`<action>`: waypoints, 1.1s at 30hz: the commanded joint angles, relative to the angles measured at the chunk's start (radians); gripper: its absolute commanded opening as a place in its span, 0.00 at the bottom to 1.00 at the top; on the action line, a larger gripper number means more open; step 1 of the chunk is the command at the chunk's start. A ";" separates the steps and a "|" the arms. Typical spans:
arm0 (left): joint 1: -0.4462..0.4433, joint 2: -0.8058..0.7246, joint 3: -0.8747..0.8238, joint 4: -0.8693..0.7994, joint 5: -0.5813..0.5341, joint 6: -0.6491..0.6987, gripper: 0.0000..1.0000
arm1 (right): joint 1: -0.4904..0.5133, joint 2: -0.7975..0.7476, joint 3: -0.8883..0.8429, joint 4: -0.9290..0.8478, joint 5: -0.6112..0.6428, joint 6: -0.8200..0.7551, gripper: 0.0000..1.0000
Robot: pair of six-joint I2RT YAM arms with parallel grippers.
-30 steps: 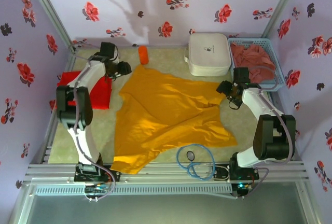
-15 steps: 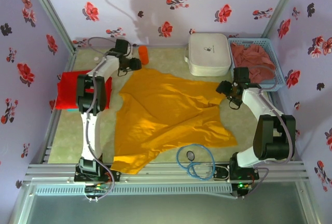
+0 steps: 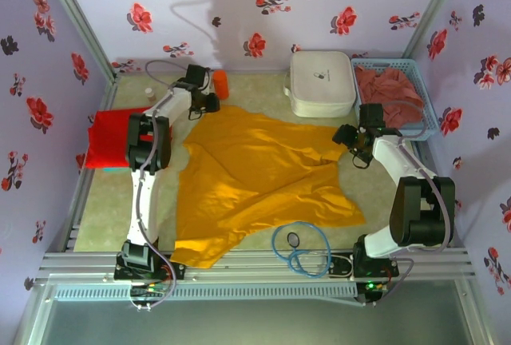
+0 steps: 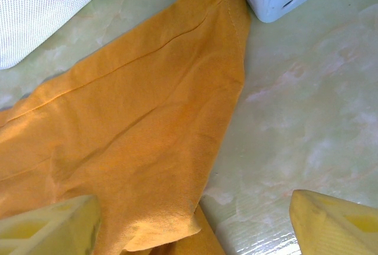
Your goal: Fold and stack the t-shirts
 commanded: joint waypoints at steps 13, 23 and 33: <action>-0.077 -0.347 -0.311 0.052 -0.087 0.007 0.00 | -0.008 -0.033 -0.007 -0.042 0.021 -0.028 0.83; -0.307 -0.784 -0.818 0.225 -0.240 -0.012 0.00 | -0.008 -0.051 -0.005 -0.049 0.037 -0.032 0.83; -0.594 -0.920 -1.030 0.104 -0.406 -0.148 0.34 | -0.007 -0.015 -0.003 -0.032 0.010 -0.023 0.83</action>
